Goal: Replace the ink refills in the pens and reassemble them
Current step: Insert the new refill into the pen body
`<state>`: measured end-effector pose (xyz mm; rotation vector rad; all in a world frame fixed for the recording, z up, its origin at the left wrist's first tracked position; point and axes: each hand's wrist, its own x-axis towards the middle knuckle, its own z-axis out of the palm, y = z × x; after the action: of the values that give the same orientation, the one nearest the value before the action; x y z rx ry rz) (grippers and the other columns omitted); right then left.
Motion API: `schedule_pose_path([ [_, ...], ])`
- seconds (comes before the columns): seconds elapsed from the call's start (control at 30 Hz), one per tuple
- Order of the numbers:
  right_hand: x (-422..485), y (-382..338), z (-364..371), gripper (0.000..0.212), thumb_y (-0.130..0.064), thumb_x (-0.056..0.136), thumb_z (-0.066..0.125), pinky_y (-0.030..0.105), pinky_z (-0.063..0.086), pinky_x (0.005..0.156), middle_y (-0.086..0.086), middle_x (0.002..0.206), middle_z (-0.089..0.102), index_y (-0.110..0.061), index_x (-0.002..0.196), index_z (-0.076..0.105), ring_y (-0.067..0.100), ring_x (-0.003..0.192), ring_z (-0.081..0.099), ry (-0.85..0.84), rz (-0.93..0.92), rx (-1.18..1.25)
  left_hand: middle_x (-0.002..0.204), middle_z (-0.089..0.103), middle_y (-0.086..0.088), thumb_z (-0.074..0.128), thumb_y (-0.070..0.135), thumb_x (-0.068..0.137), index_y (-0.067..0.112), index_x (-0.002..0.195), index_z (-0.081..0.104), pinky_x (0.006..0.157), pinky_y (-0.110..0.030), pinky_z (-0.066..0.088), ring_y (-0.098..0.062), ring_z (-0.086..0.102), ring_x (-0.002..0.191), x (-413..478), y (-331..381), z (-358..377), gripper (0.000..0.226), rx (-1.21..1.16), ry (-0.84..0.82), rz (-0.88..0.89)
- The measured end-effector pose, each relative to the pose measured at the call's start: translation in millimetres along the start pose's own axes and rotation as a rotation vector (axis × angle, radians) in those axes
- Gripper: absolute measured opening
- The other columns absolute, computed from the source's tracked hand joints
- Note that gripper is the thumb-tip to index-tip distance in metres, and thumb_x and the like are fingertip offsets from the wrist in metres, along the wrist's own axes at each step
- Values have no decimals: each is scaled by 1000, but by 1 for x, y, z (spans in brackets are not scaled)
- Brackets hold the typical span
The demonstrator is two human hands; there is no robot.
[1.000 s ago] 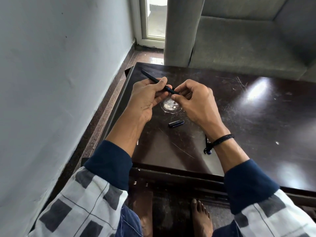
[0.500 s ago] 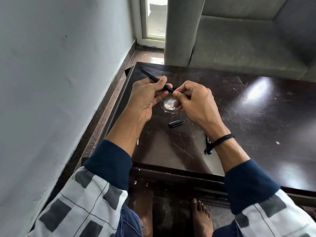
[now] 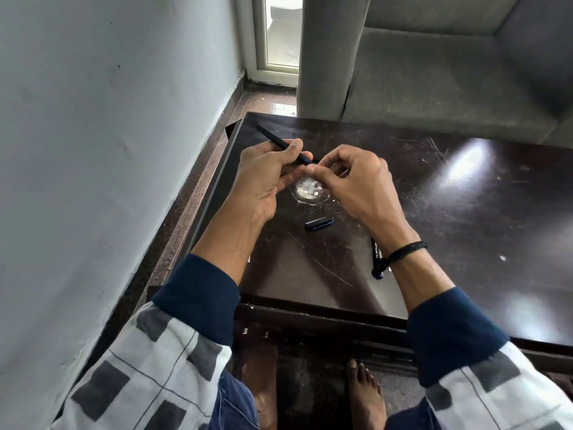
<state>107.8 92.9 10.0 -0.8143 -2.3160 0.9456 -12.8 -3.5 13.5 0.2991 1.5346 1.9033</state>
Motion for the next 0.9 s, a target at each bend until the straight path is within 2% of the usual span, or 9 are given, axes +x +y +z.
schedule_pose_path([
  [0.1,0,1,2,21,-41,84,82,38,58,74,-9,76,71,-23,91,73,10,75,68,-7,3,-25,86,76,-14,69,9,92,7,91,69,77,-26,62,-20,74,82,2,1,-2,3,-15,8,-10],
  [0.2,0,1,4,14,-37,90,76,40,59,73,-7,74,72,-23,88,73,12,73,70,3,15,-41,87,76,-14,70,10,92,7,91,70,74,-24,61,-19,74,82,4,0,-2,3,-8,-9,-20],
  [0.33,0,2,3,18,-39,97,67,41,58,71,-7,72,73,-24,88,73,13,69,69,-5,23,-58,89,77,-14,70,10,92,8,91,69,77,-25,61,-20,75,86,3,0,-1,2,-17,-15,-20],
  [0.43,0,1,3,21,-45,90,74,39,58,71,-8,74,71,-25,90,73,11,71,68,-3,2,-50,88,77,-14,69,9,92,7,92,69,78,-26,61,-21,75,85,2,0,-1,2,-30,-12,-13],
  [0.53,0,2,3,20,-41,87,79,38,58,71,-9,75,70,-23,92,72,10,72,67,13,-12,-68,88,76,-14,69,8,92,6,93,69,79,-26,62,-21,75,86,2,0,-1,2,-34,-12,-10],
  [0.63,0,2,3,16,-37,94,72,40,58,70,-6,73,71,-21,90,73,14,70,68,15,-2,-81,88,77,-14,69,8,92,7,93,69,79,-26,61,-21,75,87,2,0,-1,2,-32,-35,-16],
  [0.8,1,3,4,23,-41,100,59,46,59,70,0,73,73,-25,92,73,22,67,70,-26,37,-64,89,77,-13,68,7,93,7,95,68,79,-26,61,-21,75,88,3,0,-1,2,-30,-52,-4],
  [0.9,1,2,3,18,-45,94,70,38,57,70,-4,75,71,-28,98,71,14,72,68,-25,22,-30,89,77,-13,67,7,93,7,94,68,80,-26,61,-21,75,88,2,2,-2,1,-35,-48,1],
])
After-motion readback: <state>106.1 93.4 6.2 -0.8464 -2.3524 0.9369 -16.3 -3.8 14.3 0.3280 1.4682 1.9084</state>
